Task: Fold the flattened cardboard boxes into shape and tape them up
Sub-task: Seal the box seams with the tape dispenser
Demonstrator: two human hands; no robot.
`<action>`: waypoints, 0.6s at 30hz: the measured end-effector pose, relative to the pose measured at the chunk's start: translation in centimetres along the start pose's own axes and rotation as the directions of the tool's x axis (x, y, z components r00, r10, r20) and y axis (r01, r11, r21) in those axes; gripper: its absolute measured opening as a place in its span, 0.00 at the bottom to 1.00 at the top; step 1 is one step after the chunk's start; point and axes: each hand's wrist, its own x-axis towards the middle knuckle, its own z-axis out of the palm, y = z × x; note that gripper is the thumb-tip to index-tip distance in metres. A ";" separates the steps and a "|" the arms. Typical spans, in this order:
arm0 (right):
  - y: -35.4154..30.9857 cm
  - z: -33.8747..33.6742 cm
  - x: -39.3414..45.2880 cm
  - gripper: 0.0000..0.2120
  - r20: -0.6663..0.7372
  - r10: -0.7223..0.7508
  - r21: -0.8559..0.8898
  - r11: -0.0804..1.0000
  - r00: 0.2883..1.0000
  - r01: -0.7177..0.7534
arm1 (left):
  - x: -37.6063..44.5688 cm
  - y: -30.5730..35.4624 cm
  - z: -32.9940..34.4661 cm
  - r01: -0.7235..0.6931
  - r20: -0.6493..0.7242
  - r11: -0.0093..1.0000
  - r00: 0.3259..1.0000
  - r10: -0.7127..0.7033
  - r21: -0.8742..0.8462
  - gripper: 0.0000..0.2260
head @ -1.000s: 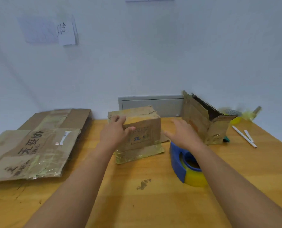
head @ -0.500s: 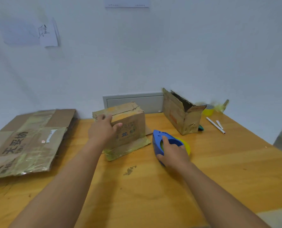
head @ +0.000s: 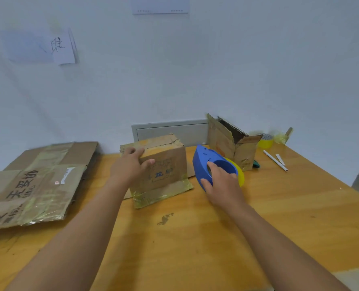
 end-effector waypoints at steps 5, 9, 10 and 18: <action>-2.5 -2.3 2.4 0.25 -0.188 -0.145 0.025 0.988 0.971 0.153 | 0.6 -1.1 -0.6 -0.048 0.056 0.999 0.997 0.049 -0.012 0.32; -5.5 -3.9 5.4 0.24 -0.209 -0.230 0.046 0.969 0.950 0.244 | 0.5 -1.8 -1.2 -0.104 0.089 0.994 0.990 0.107 -0.036 0.32; -6.2 -4.0 6.2 0.24 -0.184 -0.257 0.043 0.962 0.949 0.269 | 0.3 -1.9 -1.4 -0.118 0.097 0.992 0.988 0.122 -0.045 0.32; -10.5 -1.0 10.4 0.25 -0.017 -0.407 0.029 0.913 0.913 0.408 | -2.5 -2.1 -2.5 -0.198 0.080 0.979 0.976 0.202 -0.058 0.32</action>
